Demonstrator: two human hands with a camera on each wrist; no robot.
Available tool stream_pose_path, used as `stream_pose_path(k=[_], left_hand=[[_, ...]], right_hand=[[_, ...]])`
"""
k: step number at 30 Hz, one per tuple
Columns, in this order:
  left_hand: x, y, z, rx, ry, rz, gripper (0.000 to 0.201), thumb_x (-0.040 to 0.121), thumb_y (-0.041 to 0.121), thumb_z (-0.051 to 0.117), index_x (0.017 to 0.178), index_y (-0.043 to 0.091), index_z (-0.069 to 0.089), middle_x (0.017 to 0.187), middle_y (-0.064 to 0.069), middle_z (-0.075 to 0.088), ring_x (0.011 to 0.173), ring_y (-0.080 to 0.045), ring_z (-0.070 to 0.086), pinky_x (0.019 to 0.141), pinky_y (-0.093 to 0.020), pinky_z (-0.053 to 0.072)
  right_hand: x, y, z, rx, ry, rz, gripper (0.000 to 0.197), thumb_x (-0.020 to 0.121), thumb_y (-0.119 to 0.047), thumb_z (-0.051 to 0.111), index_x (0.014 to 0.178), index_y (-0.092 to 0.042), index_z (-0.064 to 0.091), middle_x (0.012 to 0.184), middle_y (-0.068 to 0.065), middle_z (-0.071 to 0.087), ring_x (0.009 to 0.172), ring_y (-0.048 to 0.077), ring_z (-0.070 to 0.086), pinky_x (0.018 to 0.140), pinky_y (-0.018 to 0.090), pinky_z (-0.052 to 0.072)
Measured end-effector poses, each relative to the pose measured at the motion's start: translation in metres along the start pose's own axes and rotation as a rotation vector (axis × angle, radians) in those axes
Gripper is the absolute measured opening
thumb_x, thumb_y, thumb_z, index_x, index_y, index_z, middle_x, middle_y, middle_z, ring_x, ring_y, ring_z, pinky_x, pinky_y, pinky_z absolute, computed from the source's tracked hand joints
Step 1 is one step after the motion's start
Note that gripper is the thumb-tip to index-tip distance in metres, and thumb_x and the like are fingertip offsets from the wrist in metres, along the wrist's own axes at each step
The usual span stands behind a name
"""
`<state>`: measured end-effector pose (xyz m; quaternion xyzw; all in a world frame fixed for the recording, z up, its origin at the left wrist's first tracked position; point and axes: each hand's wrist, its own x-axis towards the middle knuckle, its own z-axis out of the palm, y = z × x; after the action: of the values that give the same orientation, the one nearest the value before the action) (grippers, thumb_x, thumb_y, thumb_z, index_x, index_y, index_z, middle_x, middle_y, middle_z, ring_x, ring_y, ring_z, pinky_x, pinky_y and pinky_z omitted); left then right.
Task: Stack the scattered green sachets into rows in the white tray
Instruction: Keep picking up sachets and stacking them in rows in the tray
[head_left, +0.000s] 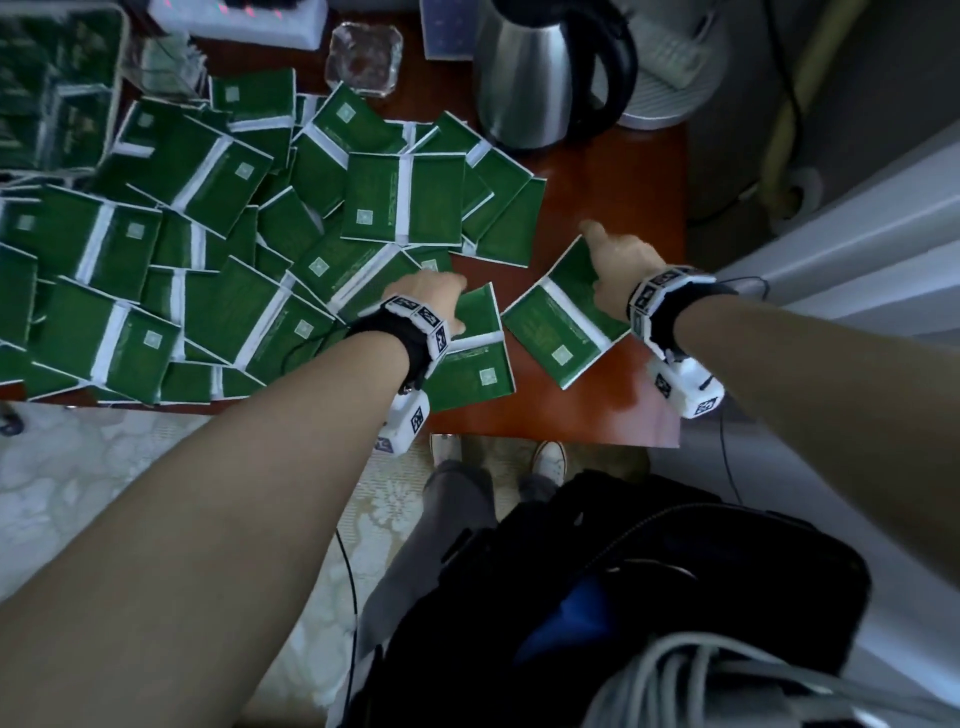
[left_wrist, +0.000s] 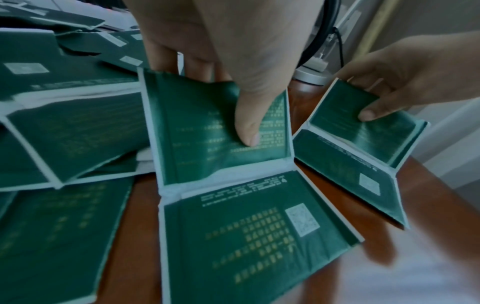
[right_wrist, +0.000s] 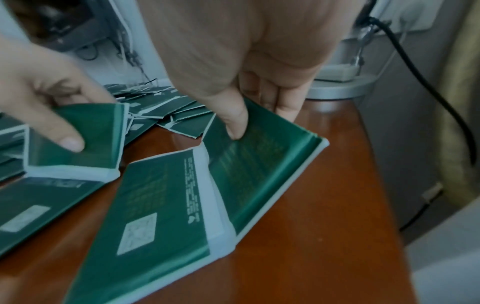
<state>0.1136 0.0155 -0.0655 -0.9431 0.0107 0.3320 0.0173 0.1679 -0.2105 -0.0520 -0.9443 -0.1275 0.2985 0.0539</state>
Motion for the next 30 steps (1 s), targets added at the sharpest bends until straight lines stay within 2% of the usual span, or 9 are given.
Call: stream_pose_path(k=[4,9,12,14,16,18,21,26,30], left_hand=[[-0.008,0.025,-0.002,0.017,0.067,0.027,0.047,0.093,0.035,0.066,0.135,0.021,0.050,0.123,-0.012,0.064,0.107,-0.035,0.063,0.081,-0.041,0.053],[-0.024,0.043,0.007,0.007,0.140,0.027,0.034,0.092,0.035,0.065,0.119,0.018,0.052,0.107,-0.008,0.063,0.090,-0.029,0.061,0.067,-0.035,0.048],[-0.035,0.048,0.029,-0.103,0.178,0.080,0.042,0.088,0.044,0.068,0.119,0.021,0.050,0.118,-0.002,0.056,0.102,-0.024,0.058,0.072,-0.033,0.047],[-0.041,0.053,0.052,-0.152,0.166,0.131,0.066,0.084,0.055,0.068,0.135,0.021,0.044,0.140,-0.004,0.045,0.123,-0.027,0.050,0.093,-0.039,0.047],[-0.049,0.058,0.081,-0.120,0.129,0.155,0.095,0.081,0.066,0.064,0.152,0.017,0.025,0.161,-0.007,0.016,0.146,-0.027,0.024,0.115,-0.048,0.028],[-0.059,0.061,0.110,-0.063,0.098,0.157,0.116,0.077,0.078,0.056,0.157,0.015,0.000,0.164,-0.005,-0.013,0.152,-0.024,-0.003,0.122,-0.050,0.008],[-0.073,0.065,0.145,0.002,0.124,0.169,0.132,0.071,0.085,0.053,0.153,0.014,-0.021,0.158,-0.004,-0.033,0.149,-0.023,-0.021,0.121,-0.053,-0.001],[-0.085,0.066,0.172,0.077,0.292,0.158,0.115,0.085,0.033,0.071,0.154,0.017,-0.019,0.162,0.001,-0.024,0.152,-0.023,-0.008,0.121,-0.050,0.009],[-0.096,0.062,0.183,0.085,0.328,0.206,0.103,0.084,-0.003,0.061,0.156,0.025,-0.007,0.164,0.008,-0.014,0.151,-0.024,0.002,0.117,-0.046,0.020]], right_hand=[[-0.008,0.015,-0.004,-0.201,-0.010,-0.137,0.052,0.090,-0.003,0.056,0.141,-0.011,0.047,0.122,0.014,0.055,0.110,0.033,0.057,0.082,0.039,0.054],[-0.023,0.016,-0.001,-0.291,-0.004,-0.202,0.043,0.088,-0.006,0.054,0.129,-0.015,0.058,0.121,0.008,0.047,0.103,0.032,0.058,0.068,0.033,0.046],[-0.035,0.013,0.015,-0.334,0.009,-0.262,0.043,0.087,-0.011,0.053,0.130,-0.016,0.056,0.130,0.009,0.042,0.108,0.032,0.055,0.071,0.037,0.050],[-0.043,0.012,0.036,-0.324,0.025,-0.306,0.047,0.089,-0.019,0.053,0.135,-0.016,0.051,0.134,0.010,0.039,0.115,0.033,0.049,0.082,0.041,0.052],[-0.051,0.012,0.063,-0.295,0.022,-0.324,0.059,0.091,-0.029,0.052,0.147,-0.015,0.038,0.147,0.013,0.033,0.127,0.036,0.042,0.100,0.046,0.046],[-0.060,0.013,0.091,-0.275,-0.025,-0.311,0.078,0.093,-0.042,0.049,0.157,-0.014,0.013,0.163,0.013,0.010,0.146,0.037,0.020,0.118,0.050,0.025],[-0.074,0.018,0.127,-0.307,-0.018,-0.313,0.097,0.091,-0.059,0.043,0.157,-0.014,-0.012,0.164,0.010,-0.016,0.151,0.033,-0.007,0.122,0.051,0.003],[-0.098,0.022,0.167,-0.290,0.146,-0.339,0.103,0.087,-0.062,0.049,0.157,-0.013,-0.008,0.165,0.009,-0.008,0.151,0.033,-0.001,0.122,0.052,0.003],[-0.117,0.017,0.190,-0.317,0.194,-0.338,0.095,0.084,-0.028,0.066,0.158,-0.013,0.007,0.165,0.009,0.006,0.149,0.034,0.013,0.121,0.051,0.013]])
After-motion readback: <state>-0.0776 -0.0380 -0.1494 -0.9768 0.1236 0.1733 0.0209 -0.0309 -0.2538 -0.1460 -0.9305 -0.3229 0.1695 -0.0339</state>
